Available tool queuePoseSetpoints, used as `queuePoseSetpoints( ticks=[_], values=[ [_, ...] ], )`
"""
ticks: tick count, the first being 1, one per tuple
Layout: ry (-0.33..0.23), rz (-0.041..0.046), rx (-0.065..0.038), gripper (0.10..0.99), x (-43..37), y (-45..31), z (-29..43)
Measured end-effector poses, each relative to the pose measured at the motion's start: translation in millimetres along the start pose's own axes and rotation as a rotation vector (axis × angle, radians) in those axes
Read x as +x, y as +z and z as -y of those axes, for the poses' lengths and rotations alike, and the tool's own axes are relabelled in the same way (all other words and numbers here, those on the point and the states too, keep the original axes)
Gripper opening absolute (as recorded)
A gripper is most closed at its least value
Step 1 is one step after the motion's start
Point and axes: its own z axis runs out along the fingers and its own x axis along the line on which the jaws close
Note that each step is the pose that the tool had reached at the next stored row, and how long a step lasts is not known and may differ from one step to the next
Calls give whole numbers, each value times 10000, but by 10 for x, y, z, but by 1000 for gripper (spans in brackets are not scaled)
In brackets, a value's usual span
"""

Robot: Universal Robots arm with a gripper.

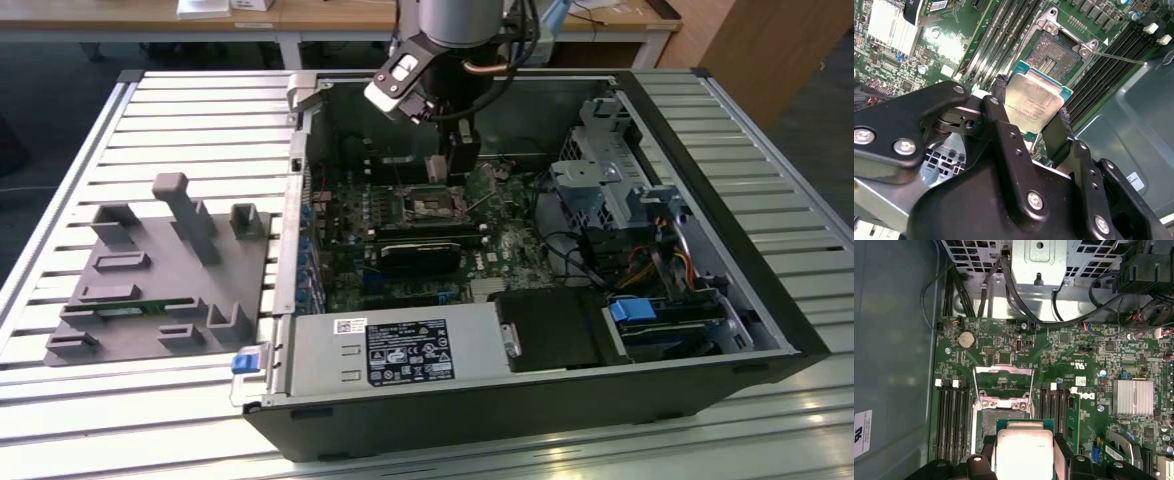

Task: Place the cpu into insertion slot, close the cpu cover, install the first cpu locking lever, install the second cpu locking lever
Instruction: 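Place the cpu into insertion slot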

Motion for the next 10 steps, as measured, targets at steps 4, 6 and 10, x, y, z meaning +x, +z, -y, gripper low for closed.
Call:
queuePoseSetpoints(
  ticks=[4, 6, 10],
  values=[
    [0, -1, -1, 541, 0, 16, 1],
    [0, -1, 0, 541, 0, 24, 1],
    [0, -1, -1, 541, 0, 40, 2]
  ],
)
